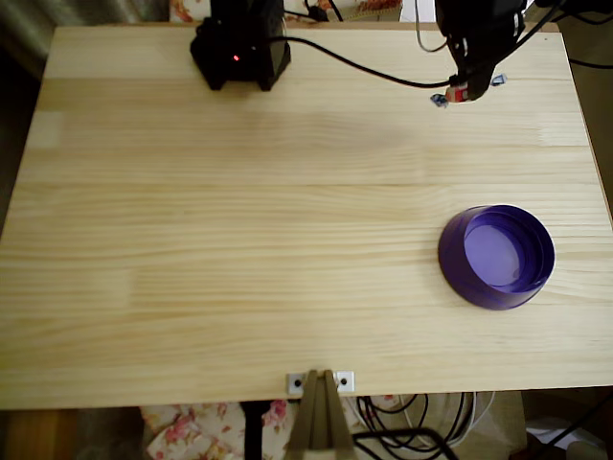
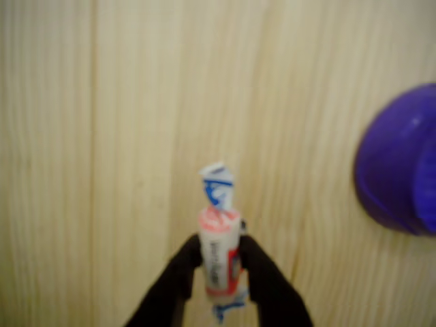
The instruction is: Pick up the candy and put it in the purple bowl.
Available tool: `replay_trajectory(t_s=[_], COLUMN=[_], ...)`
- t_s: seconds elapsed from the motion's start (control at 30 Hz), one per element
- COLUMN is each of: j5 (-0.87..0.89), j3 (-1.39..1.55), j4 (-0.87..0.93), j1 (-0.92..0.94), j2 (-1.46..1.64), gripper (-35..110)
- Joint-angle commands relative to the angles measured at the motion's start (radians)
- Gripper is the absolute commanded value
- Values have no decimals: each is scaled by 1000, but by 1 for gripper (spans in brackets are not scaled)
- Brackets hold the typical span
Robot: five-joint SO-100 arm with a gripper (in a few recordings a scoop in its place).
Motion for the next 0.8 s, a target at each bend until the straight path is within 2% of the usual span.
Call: replay_trajectory(t_s=[0.0, 0.4, 0.77], j5=[31, 169, 344], j3=[-81, -213, -295], j4=[0, -123, -293], j1=[54, 253, 347], j2=[123, 5, -104], gripper=[0, 0, 0])
